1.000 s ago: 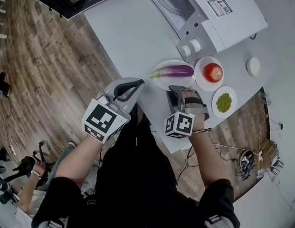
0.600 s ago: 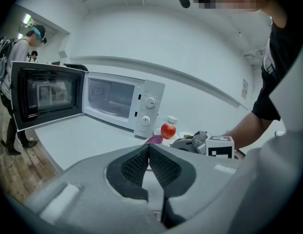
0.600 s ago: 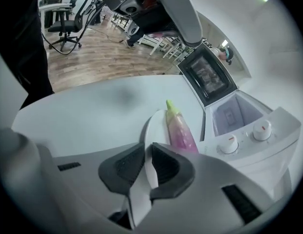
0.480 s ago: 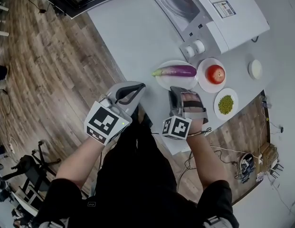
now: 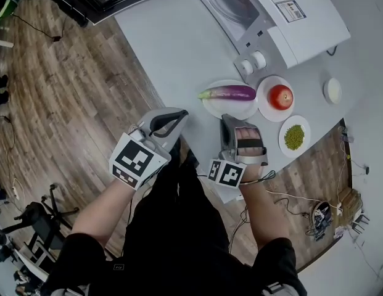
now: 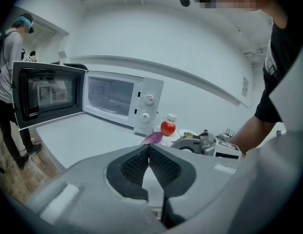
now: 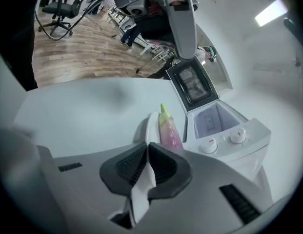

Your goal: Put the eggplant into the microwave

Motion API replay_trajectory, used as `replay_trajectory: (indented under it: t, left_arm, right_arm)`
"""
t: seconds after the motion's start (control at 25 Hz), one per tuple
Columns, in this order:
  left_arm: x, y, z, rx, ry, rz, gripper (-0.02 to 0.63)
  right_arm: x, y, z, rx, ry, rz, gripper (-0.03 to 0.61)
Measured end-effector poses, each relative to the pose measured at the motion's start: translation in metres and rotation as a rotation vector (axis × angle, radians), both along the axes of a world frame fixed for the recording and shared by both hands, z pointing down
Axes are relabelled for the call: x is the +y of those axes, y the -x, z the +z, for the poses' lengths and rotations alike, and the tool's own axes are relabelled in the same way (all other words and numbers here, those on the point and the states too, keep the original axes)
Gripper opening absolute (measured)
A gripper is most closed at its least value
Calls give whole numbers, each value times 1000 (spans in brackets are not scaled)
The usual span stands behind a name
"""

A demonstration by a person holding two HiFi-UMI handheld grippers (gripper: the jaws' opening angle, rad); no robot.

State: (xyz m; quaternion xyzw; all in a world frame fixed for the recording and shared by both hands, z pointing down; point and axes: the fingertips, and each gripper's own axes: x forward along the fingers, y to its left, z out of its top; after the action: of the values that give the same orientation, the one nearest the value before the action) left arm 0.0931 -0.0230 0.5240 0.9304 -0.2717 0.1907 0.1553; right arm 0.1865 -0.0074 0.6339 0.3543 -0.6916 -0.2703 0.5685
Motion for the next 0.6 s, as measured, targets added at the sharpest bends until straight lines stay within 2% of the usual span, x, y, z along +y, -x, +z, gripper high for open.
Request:
replay_trajectory:
  t: [0.16,0.6]
  left_arm:
    - [-1,0,3,-2,-8,-2,9]
    - [9,0,20,-34,6,-6,9]
  right_arm:
    - [2,-2,-5,32,-81,-19,25]
    - [16,3,-11,49,-214,-66,23]
